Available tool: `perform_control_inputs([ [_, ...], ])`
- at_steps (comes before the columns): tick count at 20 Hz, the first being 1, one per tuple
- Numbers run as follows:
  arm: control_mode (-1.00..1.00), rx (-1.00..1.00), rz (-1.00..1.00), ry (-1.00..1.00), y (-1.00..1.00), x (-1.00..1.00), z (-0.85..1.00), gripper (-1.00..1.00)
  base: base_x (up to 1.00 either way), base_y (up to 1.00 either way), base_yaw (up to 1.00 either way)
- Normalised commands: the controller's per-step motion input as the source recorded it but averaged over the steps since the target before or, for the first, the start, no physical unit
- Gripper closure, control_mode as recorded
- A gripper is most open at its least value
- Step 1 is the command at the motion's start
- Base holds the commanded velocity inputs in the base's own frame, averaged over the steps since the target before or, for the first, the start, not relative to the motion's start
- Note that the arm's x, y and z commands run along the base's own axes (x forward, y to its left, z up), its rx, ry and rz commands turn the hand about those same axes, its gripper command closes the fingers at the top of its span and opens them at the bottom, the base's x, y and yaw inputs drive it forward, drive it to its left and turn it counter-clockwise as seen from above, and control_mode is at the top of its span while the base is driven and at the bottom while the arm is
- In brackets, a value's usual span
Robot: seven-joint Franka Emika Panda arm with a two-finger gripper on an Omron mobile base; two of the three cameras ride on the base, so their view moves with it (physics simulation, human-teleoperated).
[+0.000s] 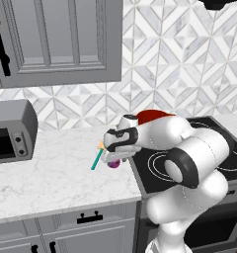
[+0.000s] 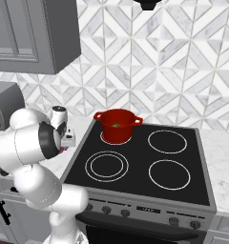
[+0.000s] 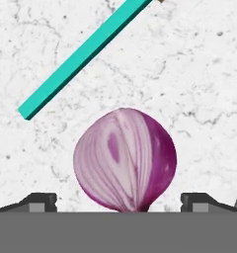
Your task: Put the lime and onion in the pot. Retrieve the spatula and lightly stir the vegetables in the pot.
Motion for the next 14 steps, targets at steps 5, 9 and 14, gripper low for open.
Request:
perform_control_inputs([
  [5,-1.0,0.0,0.0,0.0,0.0,0.09,-0.22,-1.0,0.0,0.0,0.0],
  [9,-1.0,0.0,0.0,-0.03,0.0,0.25,-0.02,-1.0,0.0,0.0,0.0],
  [14,-1.0,0.0,0.0,-0.01,0.0,0.09,-0.06,-1.0,0.0,0.0,0.0],
])
